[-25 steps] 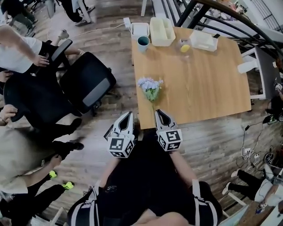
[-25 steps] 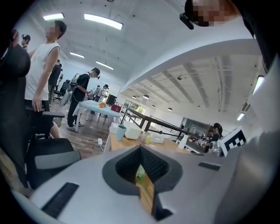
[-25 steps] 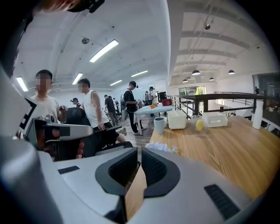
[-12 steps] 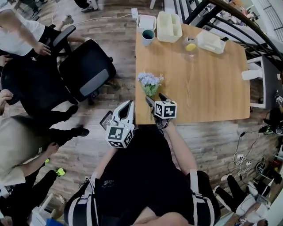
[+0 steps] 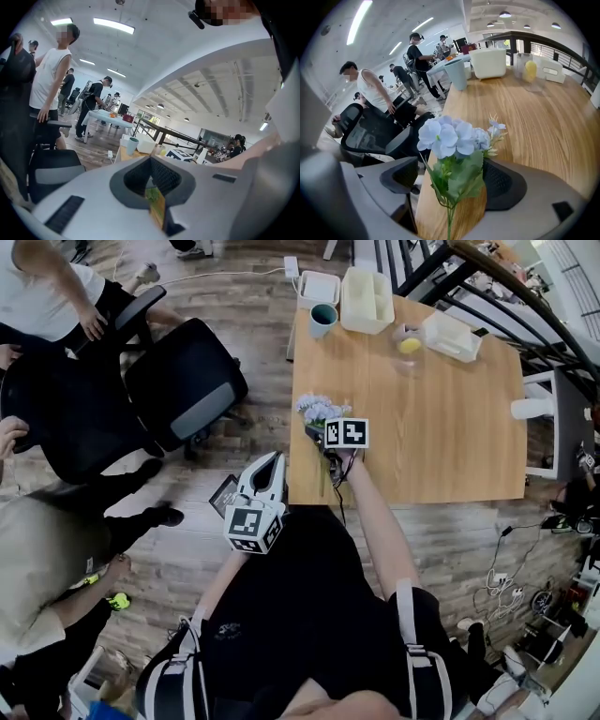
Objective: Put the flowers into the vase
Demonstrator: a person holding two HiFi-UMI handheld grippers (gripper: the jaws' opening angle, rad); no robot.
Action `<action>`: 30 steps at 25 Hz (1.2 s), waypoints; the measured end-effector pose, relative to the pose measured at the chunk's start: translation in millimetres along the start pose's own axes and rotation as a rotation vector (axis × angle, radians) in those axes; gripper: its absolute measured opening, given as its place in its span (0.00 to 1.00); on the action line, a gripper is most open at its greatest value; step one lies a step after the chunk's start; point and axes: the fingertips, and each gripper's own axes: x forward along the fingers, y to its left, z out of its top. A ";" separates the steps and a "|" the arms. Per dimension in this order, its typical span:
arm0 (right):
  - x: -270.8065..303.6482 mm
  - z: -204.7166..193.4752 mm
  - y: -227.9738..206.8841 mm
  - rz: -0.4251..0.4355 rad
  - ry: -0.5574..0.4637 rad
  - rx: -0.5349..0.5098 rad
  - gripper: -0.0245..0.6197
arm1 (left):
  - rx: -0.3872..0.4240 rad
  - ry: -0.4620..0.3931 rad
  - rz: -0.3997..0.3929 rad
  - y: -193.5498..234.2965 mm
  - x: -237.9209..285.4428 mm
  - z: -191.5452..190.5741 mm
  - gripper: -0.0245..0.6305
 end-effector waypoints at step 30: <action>-18.5 19.2 12.7 -0.075 -0.212 -0.092 0.37 | -0.024 0.015 -0.020 40.3 -30.6 -2.3 0.08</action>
